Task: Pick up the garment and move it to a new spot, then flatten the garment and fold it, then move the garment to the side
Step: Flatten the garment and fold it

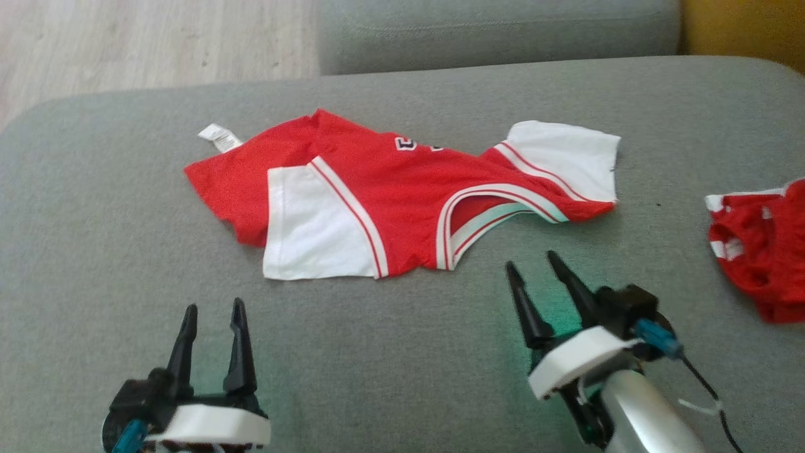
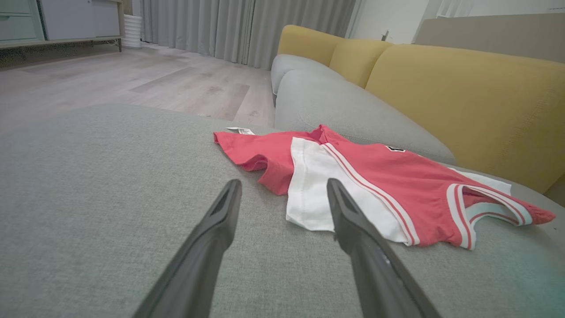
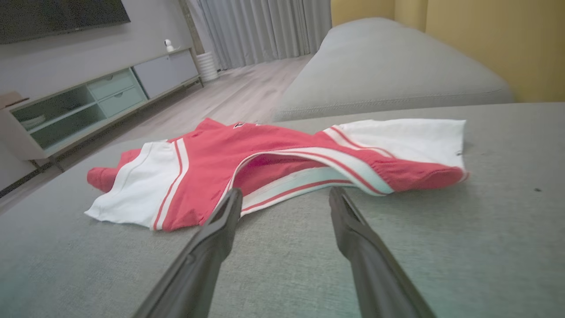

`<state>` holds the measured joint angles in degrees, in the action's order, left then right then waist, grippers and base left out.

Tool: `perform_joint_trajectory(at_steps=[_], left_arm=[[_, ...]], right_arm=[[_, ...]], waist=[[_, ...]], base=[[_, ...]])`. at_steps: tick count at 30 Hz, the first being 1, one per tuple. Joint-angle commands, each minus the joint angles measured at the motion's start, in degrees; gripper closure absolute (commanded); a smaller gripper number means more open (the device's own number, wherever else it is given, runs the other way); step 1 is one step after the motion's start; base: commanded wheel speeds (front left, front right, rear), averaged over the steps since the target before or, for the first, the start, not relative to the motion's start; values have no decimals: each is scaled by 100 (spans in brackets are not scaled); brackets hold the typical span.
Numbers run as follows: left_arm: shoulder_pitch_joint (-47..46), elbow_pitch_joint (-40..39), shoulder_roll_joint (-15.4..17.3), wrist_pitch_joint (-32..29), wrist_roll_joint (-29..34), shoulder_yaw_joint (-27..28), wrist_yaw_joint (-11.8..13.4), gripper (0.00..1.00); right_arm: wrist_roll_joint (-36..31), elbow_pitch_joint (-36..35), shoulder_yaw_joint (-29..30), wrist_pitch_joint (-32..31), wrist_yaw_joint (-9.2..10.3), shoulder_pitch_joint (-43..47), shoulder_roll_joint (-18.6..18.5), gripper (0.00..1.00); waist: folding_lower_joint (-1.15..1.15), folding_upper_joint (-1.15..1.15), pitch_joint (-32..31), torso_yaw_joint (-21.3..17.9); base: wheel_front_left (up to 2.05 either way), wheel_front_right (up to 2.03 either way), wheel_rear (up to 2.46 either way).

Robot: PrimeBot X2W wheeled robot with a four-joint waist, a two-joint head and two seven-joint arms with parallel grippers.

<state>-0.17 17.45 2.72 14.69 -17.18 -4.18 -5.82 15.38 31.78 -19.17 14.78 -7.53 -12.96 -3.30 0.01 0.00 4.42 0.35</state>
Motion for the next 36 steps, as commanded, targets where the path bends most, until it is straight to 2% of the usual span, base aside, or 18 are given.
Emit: perform_joint_trajectory(at_steps=[1, 7, 14, 21, 22, 24, 29, 32, 36], left_arm=[[-300, -173, 17, 30, -22, 88, 16, 0], [-469, -174, 16, 30, -111, -156, 14, 0], [-581, -163, 16, 30, -194, -306, 12, 0], [-617, -141, 16, 30, -252, -304, -2, 0], [-611, -145, 16, 30, -257, -295, -7, 0], [-593, -147, 16, 30, -245, -263, -17, 0], [-551, -146, 16, 30, -261, -181, -12, 0], [-533, -130, 16, 30, -275, -157, -14, 0], [-524, -108, 16, 30, -283, -141, -26, 0]], right_arm=[[79, -74, -248, 22, 4, -368, 42, 0], [211, 501, -753, 22, 4, -844, 42, 0], [6, 1301, -719, 22, 4, -1239, 42, 0], [-37, 1631, -776, 22, 4, -1349, 42, 0], [-51, 1681, -807, 22, 4, -1345, 42, 52], [-54, 1725, -838, 22, 4, -1336, 42, 100], [-79, 1577, -437, 22, 4, -1198, 8, 100], [23, 1306, -231, 22, 4, -972, -183, 100], [280, 1094, -307, 22, 4, -761, -501, 100]], waist=[[-1, 0, 113, 126], [-1, 0, 374, 558], [-1, 0, 630, 971], [-1, 0, 670, 1158], [-1, 0, 673, 1159], [-1, 0, 668, 1134], [-1, 0, 590, 940], [-1, 0, 514, 765], [-1, 0, 426, 580]], base=[[0, 0, 0], [0, 0, 0], [0, 0, 0], [0, 0, 0], [0, 0, 0], [0, 0, 0], [0, 0, 0], [0, 0, 0], [0, 0, 0]])
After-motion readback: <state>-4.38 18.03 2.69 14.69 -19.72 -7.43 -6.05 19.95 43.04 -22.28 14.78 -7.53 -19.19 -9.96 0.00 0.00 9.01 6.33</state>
